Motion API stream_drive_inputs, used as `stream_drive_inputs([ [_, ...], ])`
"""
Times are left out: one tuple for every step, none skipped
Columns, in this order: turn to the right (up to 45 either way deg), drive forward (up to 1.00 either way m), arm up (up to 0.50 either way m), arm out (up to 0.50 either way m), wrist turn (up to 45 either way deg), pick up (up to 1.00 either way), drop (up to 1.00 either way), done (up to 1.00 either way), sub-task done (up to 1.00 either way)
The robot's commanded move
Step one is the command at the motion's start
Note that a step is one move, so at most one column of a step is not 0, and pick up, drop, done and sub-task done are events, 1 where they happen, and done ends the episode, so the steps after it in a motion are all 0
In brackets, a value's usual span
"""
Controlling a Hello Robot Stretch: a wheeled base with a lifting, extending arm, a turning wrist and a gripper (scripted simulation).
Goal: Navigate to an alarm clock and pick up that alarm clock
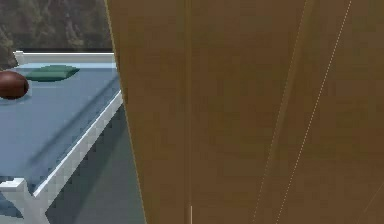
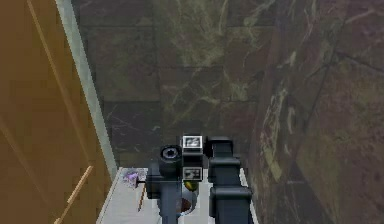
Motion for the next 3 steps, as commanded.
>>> stream_drive_inputs([
  [0.0, 0.00, 0.00, 0.00, 45.0, 0.00, 0.00, 0.00, 0.00],
  [0.0, 0.00, 0.00, 0.00, 45.0, 0.00, 0.00, 0.00, 0.00],
  [0.0, 0.00, 0.00, 0.00, 45.0, 0.00, 0.00, 0.00, 0.00],
])
